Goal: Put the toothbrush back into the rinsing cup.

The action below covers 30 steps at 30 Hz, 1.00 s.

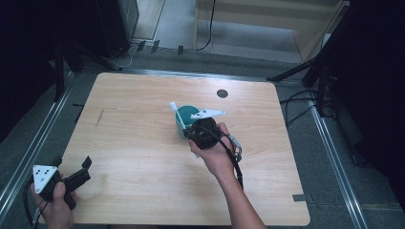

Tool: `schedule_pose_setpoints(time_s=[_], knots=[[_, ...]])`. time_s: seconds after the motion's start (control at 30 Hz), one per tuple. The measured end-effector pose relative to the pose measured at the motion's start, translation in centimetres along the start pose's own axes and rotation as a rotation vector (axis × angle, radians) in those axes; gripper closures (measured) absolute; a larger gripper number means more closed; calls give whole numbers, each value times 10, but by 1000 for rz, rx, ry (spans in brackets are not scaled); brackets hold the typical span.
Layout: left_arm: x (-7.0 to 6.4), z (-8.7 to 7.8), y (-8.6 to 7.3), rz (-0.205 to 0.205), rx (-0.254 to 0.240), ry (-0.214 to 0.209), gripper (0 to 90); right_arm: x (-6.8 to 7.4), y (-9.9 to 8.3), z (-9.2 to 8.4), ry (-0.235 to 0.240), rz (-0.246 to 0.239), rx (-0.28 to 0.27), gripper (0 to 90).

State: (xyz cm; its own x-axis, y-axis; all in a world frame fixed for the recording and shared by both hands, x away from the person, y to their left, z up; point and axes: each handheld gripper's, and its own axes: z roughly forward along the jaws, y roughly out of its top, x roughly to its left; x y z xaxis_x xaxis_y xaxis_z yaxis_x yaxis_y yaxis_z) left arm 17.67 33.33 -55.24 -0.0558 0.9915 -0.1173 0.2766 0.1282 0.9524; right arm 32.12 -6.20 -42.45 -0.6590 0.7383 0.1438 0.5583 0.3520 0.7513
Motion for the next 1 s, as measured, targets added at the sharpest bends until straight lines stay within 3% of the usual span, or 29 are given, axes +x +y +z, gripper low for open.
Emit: schedule_pose_setpoints(time_s=[0.17, 0.23, 0.27, 0.43, 0.63, 0.77, 0.8, 1.0], knots=[[0, 0, 0, -2, -1, 0, 52, -10, 9, -5, 0, 61, -126, 848], [0, 0, 0, -2, -1, -1, 52, -11, 10, -5, -2, 70, -141, 848], [0, 0, 0, -2, -1, 0, 52, -14, 12, -5, -11, 83, -182, 848], [0, 0, 0, -6, 0, -2, 52, -22, 23, 0, -11, 115, -290, 847], [1, 0, 0, -9, -2, -4, 52, -31, 34, 12, -32, 151, -371, 847], [1, 0, 0, -11, -3, -5, 52, -35, 38, 18, -39, 151, -411, 847], [1, 0, 0, -13, -4, -5, 52, -37, 39, 21, -62, 134, -427, 847], [1, 0, 0, -15, -4, -5, 52, -43, 32, 37, -99, 107, -424, 847]])
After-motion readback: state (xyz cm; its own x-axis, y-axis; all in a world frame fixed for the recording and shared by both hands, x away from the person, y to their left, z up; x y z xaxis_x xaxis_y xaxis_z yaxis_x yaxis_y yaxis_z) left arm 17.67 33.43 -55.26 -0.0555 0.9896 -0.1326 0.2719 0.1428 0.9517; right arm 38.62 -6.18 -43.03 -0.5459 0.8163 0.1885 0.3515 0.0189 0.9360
